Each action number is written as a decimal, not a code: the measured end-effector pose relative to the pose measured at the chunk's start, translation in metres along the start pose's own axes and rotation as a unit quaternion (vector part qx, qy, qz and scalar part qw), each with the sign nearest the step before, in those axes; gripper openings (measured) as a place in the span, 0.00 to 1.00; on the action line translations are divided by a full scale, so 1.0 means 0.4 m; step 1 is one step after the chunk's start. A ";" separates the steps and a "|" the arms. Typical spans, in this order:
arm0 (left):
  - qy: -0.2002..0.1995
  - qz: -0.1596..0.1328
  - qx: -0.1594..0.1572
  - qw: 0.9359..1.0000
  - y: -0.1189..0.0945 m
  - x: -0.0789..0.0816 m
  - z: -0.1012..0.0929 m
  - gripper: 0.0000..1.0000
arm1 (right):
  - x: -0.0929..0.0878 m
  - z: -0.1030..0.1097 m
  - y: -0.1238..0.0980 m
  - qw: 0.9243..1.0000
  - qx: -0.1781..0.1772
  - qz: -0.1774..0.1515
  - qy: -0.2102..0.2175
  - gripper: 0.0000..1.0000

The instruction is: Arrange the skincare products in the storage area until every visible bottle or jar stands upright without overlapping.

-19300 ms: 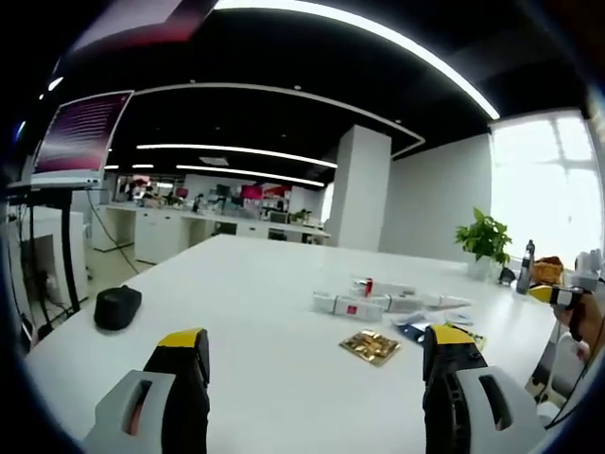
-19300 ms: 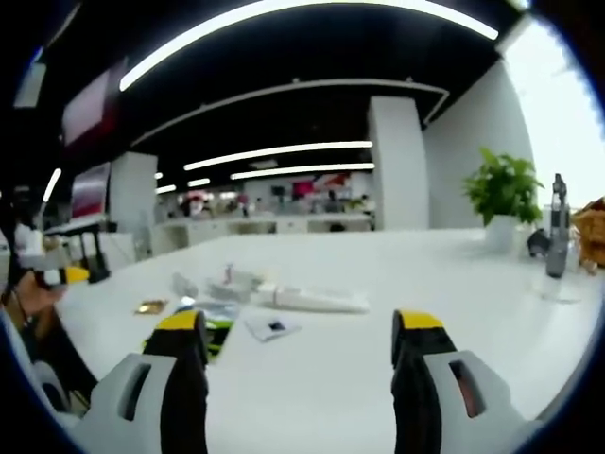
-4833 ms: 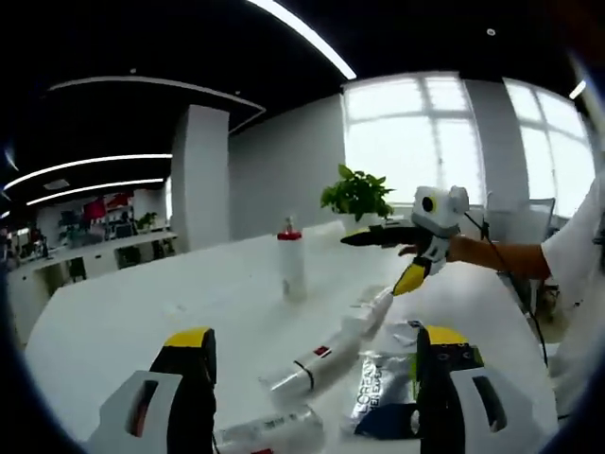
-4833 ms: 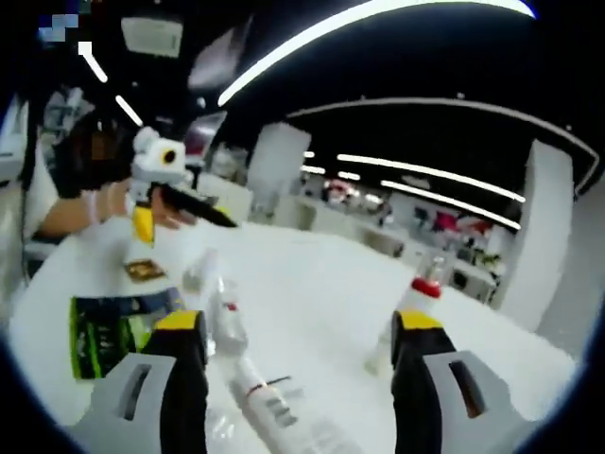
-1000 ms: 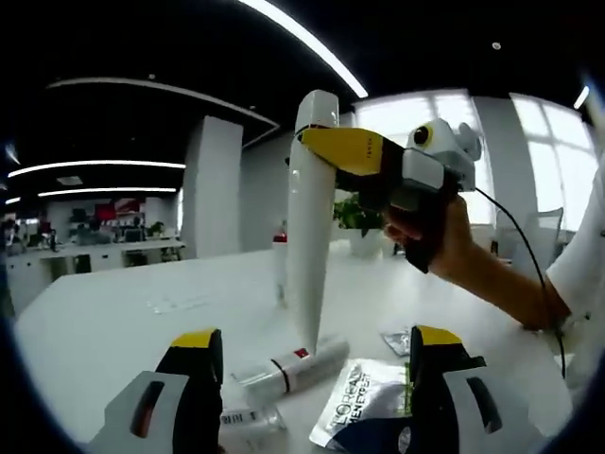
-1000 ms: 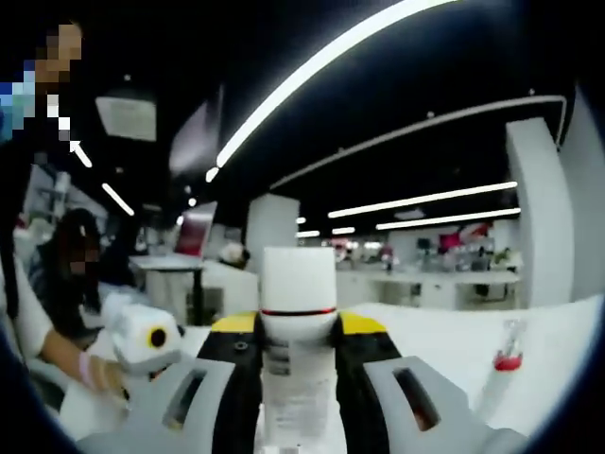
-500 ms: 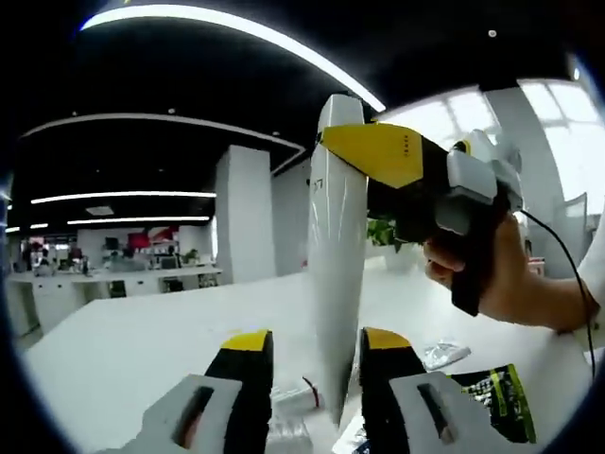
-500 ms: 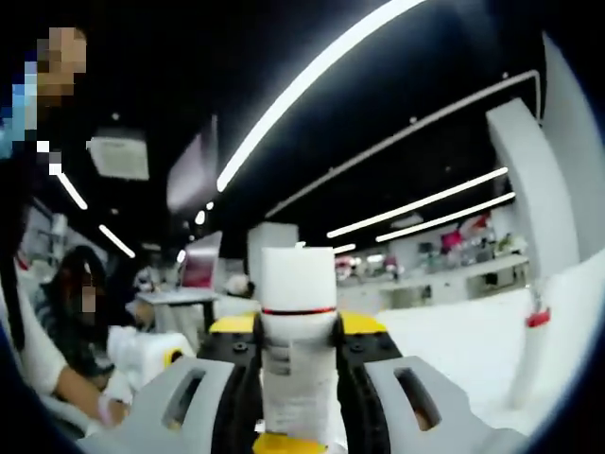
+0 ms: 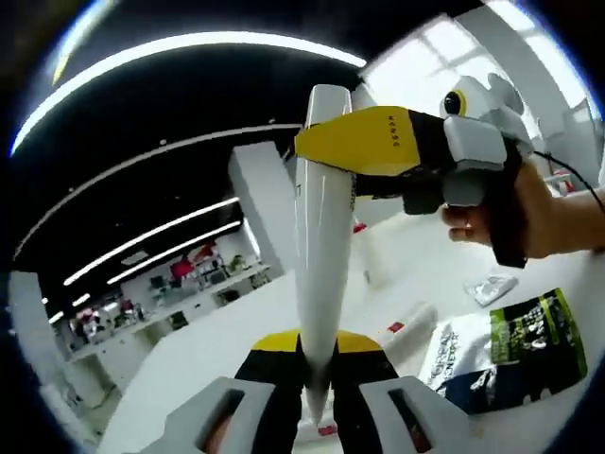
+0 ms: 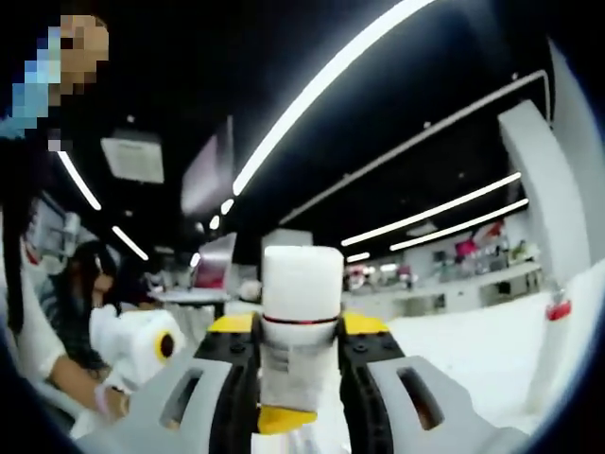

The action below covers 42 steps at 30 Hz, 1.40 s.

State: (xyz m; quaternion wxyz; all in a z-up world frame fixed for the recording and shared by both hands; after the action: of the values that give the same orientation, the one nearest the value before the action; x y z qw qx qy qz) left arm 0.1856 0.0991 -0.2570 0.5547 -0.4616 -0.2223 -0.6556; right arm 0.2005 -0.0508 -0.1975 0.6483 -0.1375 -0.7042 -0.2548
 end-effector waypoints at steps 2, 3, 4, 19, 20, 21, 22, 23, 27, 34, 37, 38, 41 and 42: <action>0.032 0.011 0.037 0.999 -0.007 0.002 0.008 0.08 | 0.004 -0.001 -0.002 1.000 -0.003 -0.003 -0.017 0.33; 0.049 0.014 0.052 0.997 -0.010 0.003 0.012 0.08 | 0.009 -0.002 -0.005 1.000 -0.007 -0.010 -0.027 0.35; 0.071 0.019 0.072 0.995 -0.015 0.002 0.016 0.08 | 0.015 -0.003 -0.007 0.999 -0.009 -0.016 -0.035 0.40; 0.235 0.089 0.173 0.952 -0.014 -0.035 0.036 0.08 | -0.003 0.037 0.005 0.891 -0.088 0.083 -0.437 0.65; 0.243 0.091 0.175 0.950 -0.012 -0.036 0.035 0.08 | -0.013 0.040 0.009 0.864 -0.097 0.099 -0.484 0.66; 0.246 0.092 0.175 0.949 -0.010 -0.037 0.033 0.08 | -0.022 0.043 0.012 0.845 -0.098 0.113 -0.513 0.67; 0.248 0.094 0.174 0.948 -0.008 -0.039 0.031 0.08 | -0.030 0.047 0.015 0.828 -0.094 0.122 -0.540 0.67; 0.258 0.099 0.177 0.945 -0.006 -0.040 0.029 0.08 | -0.045 0.050 0.017 0.819 -0.092 0.138 -0.549 0.67; 0.273 0.102 0.175 0.941 -0.003 -0.043 0.022 0.08 | -0.070 0.063 0.024 0.776 -0.096 0.151 -0.605 0.54; 0.275 0.109 0.170 0.940 -0.001 -0.040 0.008 0.09 | -0.133 0.084 0.037 0.650 -0.147 0.216 -0.713 0.29; 0.281 0.112 0.174 0.937 -0.003 -0.040 0.004 0.09 | -0.149 0.100 0.038 0.636 -0.148 0.214 -0.727 0.26; 0.286 0.114 0.177 0.935 -0.004 -0.040 0.003 0.09 | -0.151 0.098 0.041 0.629 -0.152 0.215 -0.732 0.25; 0.298 0.114 0.181 0.930 -0.014 -0.039 -0.001 0.09 | -0.154 0.092 0.041 0.632 -0.147 0.206 -0.733 0.25; 0.298 0.115 0.181 0.930 -0.016 -0.039 -0.003 0.09 | -0.158 0.090 0.041 0.627 -0.144 0.204 -0.738 0.25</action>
State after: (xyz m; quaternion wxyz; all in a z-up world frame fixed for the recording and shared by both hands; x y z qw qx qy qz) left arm 0.1786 0.1079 -0.2695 0.7410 -0.1596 -0.1070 -0.6435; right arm 0.1862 -0.0092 -0.2577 -0.0806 -0.5115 -0.8550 -0.0279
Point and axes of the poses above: the point that each gripper's makers call its tool centre point, and the gripper's own axes: y roughly forward along the fingers, z roughly to its left, x roughly out of its top, the point moved 9 cm from there along -y, roughly backward along the fingers, and after that the axes turned 10 degrees about z, right-handed, at the moved point
